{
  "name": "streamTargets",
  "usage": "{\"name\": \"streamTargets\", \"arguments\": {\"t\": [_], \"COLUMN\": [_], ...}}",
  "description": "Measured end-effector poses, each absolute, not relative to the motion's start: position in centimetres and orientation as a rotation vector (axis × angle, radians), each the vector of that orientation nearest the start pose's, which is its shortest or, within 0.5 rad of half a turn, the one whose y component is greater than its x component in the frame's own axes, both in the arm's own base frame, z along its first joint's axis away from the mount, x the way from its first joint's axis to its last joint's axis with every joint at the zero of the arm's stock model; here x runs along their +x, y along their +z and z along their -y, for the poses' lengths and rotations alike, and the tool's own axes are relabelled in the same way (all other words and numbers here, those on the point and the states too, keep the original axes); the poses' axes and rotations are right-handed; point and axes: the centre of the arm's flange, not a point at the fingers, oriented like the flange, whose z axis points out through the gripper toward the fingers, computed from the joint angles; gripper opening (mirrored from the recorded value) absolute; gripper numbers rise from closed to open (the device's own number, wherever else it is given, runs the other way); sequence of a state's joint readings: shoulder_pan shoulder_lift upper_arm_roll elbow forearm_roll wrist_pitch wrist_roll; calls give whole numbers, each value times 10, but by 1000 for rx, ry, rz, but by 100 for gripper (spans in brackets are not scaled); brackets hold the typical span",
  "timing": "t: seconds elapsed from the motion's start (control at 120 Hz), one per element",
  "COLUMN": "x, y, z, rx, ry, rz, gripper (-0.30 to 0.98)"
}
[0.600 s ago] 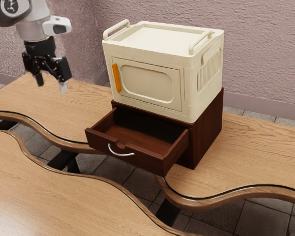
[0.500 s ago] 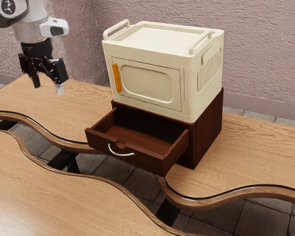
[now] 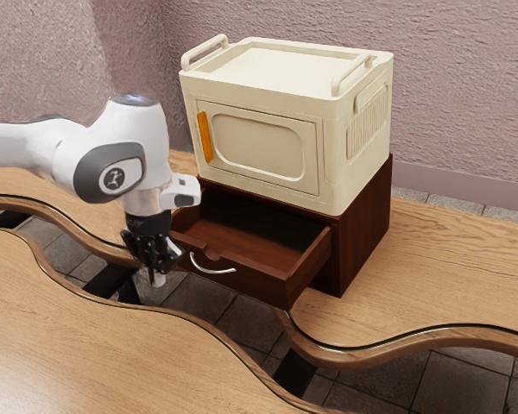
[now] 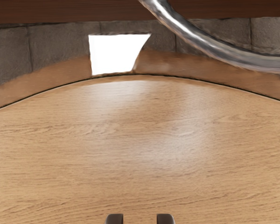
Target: Push the drawer handle with one arm to close the drawer
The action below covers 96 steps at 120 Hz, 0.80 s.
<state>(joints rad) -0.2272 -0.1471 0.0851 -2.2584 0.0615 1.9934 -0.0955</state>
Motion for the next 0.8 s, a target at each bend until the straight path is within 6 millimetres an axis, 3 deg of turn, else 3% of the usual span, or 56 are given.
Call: {"name": "streamTargets", "arguments": {"t": [0.283,0.483,0.8], "x": [502,490,541], "y": [402,392,398], "z": [77,105,124], "rx": [-3072,-3086,-3085], "ry": [-80,-106,-192], "rz": [5,16,51], "gripper": [-8,-9,-10]}}
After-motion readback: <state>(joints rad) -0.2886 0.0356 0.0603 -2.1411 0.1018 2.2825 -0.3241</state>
